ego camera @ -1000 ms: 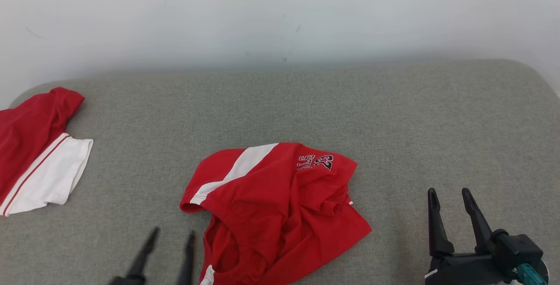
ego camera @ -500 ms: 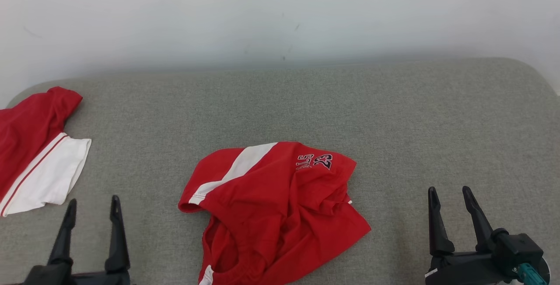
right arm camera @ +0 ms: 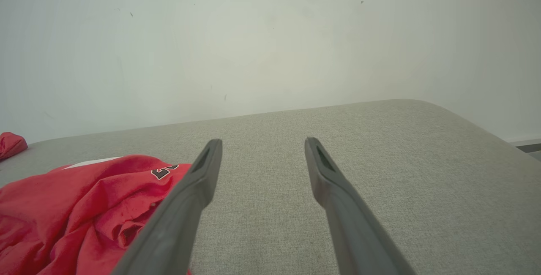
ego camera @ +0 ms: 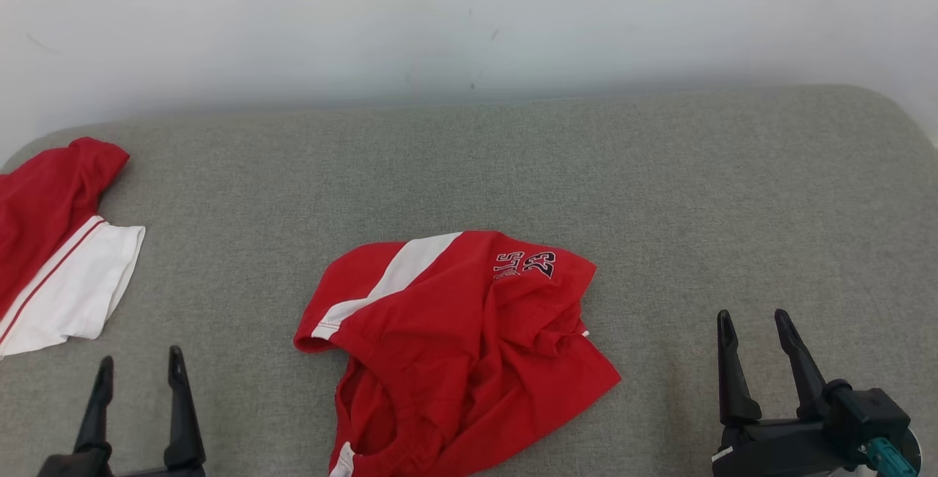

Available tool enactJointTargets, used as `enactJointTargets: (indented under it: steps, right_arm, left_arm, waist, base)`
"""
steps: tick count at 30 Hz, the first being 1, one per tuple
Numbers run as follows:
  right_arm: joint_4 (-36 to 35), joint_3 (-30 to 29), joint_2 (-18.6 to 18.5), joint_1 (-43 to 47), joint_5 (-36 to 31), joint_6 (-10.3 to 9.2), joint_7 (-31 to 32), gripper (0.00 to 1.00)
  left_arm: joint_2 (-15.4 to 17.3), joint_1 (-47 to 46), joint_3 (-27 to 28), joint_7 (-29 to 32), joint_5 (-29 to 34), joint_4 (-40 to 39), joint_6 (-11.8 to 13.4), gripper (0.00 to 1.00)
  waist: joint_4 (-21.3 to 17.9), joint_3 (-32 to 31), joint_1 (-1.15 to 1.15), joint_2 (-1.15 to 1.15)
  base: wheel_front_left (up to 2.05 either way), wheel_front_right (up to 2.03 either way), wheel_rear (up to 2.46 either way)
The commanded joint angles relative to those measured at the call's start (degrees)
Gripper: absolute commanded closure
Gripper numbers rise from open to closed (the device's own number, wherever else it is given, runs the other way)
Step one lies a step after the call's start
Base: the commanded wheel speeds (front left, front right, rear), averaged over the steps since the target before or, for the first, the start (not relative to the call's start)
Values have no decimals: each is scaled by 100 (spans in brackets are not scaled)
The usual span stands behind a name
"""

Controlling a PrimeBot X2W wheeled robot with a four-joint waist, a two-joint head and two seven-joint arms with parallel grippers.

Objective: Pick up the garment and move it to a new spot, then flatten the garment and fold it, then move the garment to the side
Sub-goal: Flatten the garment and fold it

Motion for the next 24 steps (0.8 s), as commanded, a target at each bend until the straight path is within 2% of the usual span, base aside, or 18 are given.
enactJointTargets:
  steps: [1,11,16,24]
  right_arm:
    - [7,-1,-8,-39,2,7,-5,0]
    - [15,28,-9,-96,25,7,-5,0]
    - [34,60,-8,-156,31,7,-5,0]
    - [44,114,-9,-228,54,7,-5,0]
  left_arm:
    - [-56,64,29,-18,36,64,-52,0]
    - [-410,-173,202,-19,266,188,-456,0]
    - [-526,-464,-83,-19,281,475,-733,0]
    - [-636,-871,-595,74,99,1149,-931,0]
  waist:
    - [3,14,0,0]
    - [19,112,0,0]
    - [-37,178,0,0]
    - [-250,339,0,0]
  base:
    - [0,0,0]
    - [0,0,0]
    - [0,0,0]
    - [0,0,0]
